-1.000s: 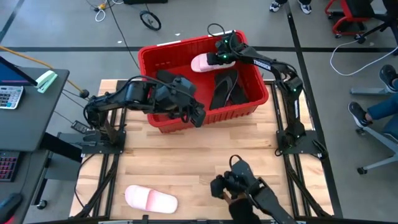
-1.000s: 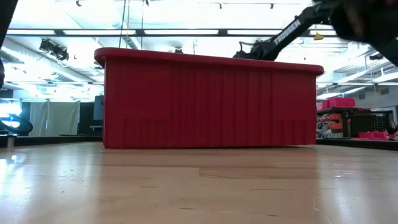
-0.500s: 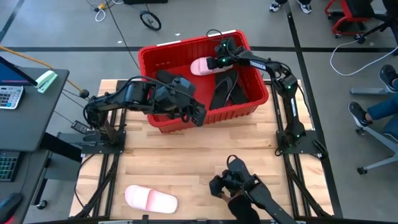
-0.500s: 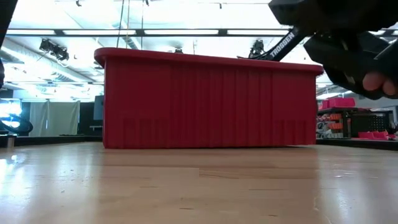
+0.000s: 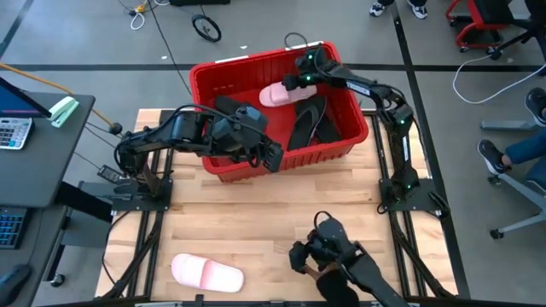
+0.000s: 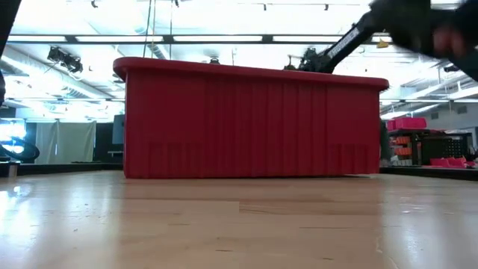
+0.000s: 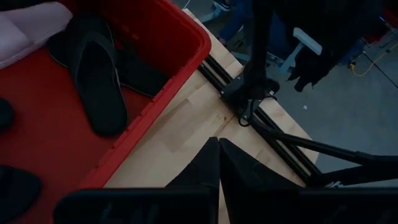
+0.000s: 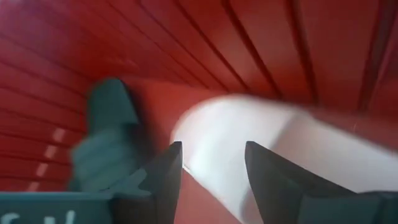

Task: Pick and place slides into bin
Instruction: Put the pink slide into the red container

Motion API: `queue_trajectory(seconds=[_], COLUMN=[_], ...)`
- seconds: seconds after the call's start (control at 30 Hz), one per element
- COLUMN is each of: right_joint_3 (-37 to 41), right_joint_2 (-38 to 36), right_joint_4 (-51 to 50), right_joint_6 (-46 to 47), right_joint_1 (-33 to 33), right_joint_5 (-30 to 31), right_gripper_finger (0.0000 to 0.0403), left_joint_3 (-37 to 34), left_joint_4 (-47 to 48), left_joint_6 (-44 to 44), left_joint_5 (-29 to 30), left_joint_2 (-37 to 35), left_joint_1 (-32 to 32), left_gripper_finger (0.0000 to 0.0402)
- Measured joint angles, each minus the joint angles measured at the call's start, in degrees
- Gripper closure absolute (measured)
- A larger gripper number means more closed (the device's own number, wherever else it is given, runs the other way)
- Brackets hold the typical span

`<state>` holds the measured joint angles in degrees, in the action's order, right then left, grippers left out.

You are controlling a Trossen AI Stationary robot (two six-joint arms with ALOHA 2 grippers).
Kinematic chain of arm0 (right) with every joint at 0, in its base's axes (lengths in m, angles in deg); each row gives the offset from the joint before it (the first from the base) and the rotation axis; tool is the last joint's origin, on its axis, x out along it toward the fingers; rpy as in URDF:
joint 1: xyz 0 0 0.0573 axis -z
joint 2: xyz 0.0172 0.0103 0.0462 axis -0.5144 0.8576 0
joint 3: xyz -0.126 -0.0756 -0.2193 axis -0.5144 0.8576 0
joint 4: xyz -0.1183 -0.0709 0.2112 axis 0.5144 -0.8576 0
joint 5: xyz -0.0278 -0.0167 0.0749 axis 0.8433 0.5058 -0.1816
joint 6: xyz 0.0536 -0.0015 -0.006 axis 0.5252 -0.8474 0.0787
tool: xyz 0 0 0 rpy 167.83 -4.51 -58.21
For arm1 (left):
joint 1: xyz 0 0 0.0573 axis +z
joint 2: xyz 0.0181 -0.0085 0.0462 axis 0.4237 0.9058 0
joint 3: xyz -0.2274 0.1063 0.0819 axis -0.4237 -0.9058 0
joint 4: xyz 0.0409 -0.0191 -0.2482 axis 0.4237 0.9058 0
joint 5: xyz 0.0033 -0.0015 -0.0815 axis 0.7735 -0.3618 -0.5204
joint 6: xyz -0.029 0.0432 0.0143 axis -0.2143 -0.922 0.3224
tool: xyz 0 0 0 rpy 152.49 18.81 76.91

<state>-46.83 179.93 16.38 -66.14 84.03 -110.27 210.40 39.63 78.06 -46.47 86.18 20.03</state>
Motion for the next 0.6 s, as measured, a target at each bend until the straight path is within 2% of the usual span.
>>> queue_trajectory(seconds=[0.17,0.3,0.47,0.6], right_joint_3=[0.0,0.0,0.0,0.0], right_joint_2=[-8.0,-16.5,-26.7,-33.4], right_joint_4=[-0.2,-2.1,-12.3,-23.0], right_joint_6=[-1.2,-1.6,-9.2,-18.1], right_joint_1=[0.0,-1.1,-5.2,-10.4], right_joint_5=[-1.4,-7.1,-8.6,-7.8], right_gripper_finger=[0.0227,0.0236,0.0247,0.0251], left_joint_3=[0.0,0.0,-0.1,0.0], left_joint_4=[0.1,0.3,1.5,4.4], left_joint_6=[0.1,0.9,7.7,12.3], left_joint_5=[-1.4,-8.2,-15.3,-16.4], left_joint_2=[0.0,0.0,1.5,3.1], left_joint_1=[-0.1,-0.1,-1.4,-4.2], left_gripper_finger=[0.0375,0.0357,0.0330,0.0311])
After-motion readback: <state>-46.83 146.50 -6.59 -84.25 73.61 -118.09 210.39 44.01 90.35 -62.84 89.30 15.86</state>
